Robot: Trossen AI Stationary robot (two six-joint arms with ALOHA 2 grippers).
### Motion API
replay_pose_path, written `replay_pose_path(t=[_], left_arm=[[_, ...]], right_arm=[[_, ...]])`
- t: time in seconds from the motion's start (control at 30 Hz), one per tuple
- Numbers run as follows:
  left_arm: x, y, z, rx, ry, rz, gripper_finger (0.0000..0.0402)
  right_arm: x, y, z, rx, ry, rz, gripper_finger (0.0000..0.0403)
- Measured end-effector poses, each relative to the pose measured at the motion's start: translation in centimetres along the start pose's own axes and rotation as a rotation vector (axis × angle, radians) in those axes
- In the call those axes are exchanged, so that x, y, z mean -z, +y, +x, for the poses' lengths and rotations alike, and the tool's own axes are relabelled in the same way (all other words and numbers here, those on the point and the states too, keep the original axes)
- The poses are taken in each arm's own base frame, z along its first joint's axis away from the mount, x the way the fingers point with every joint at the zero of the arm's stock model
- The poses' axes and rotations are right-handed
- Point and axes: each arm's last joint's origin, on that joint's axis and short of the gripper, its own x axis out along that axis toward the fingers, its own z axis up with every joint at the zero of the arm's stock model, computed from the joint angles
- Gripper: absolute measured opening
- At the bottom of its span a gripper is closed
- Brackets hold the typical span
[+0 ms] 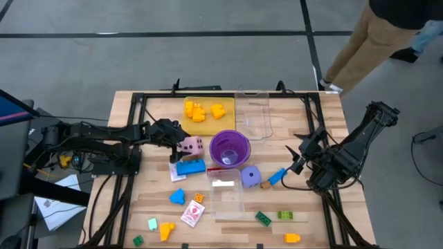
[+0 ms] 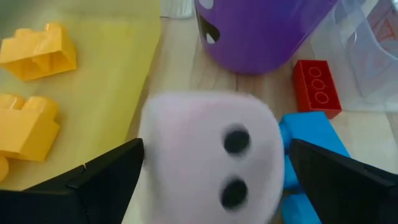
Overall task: Pick & Place Toys
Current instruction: Put the pink dice into the top transparent bin
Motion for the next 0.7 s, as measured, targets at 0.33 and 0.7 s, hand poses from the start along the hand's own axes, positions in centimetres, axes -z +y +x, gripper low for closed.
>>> replay_pose_path(t=[0.33, 0.7], left_arm=[[-0.4, 0.0, 0.0, -0.034, -0.033, 0.003, 0.0396], [-1.5, -1.7, -0.1, -0.076, -0.132, 0.085, 0.0396]], right_arm=[[0.0, 0.0, 0.0, -0.002, 0.000, 0.004, 0.0242], [0.0, 0.0, 0.0, -0.002, 0.000, 0.003, 0.0242]])
